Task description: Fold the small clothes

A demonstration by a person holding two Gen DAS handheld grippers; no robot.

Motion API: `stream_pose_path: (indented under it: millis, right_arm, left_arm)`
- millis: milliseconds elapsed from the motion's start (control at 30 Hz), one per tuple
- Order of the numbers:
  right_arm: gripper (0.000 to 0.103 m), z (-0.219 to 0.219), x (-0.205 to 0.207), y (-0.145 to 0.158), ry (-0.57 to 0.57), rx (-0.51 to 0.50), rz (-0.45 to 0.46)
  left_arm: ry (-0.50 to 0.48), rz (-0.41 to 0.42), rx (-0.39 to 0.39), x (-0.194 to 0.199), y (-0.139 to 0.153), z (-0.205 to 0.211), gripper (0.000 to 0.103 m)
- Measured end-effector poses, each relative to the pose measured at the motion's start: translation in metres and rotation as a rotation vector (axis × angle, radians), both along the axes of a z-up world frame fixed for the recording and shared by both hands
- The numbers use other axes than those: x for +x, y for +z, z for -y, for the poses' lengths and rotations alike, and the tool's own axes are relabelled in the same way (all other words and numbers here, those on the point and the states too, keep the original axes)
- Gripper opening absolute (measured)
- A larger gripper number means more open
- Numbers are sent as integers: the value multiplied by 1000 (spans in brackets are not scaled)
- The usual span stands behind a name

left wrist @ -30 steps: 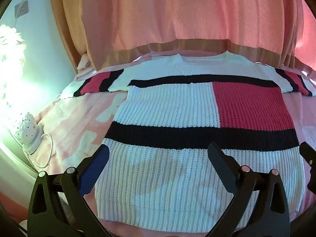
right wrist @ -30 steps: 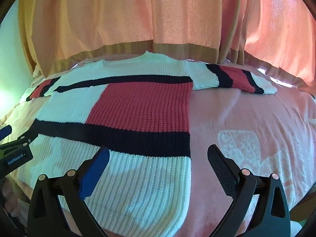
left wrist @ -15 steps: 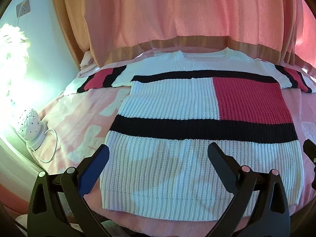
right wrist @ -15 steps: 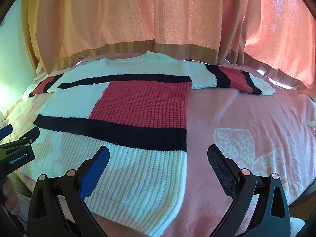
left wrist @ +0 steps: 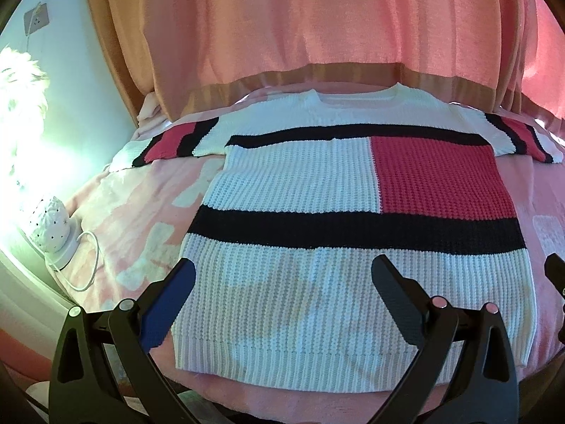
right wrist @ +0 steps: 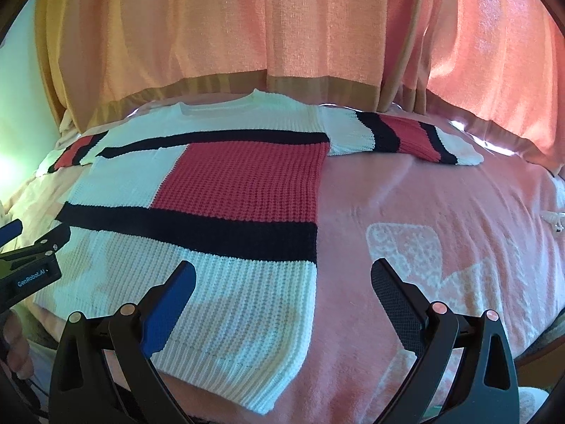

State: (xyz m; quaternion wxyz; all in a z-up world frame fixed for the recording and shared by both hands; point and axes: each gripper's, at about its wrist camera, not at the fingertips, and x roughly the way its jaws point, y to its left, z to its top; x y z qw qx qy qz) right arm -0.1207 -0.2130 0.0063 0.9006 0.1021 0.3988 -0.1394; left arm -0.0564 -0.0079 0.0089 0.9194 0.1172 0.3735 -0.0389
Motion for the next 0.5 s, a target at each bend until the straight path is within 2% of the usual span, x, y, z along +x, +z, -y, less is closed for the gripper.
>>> stream_pose_path:
  millis: [500]
  right_arm:
    - [98,0,2,1,-8,-3,1]
  left_arm:
    - [-6,3,2,0,0,4,97]
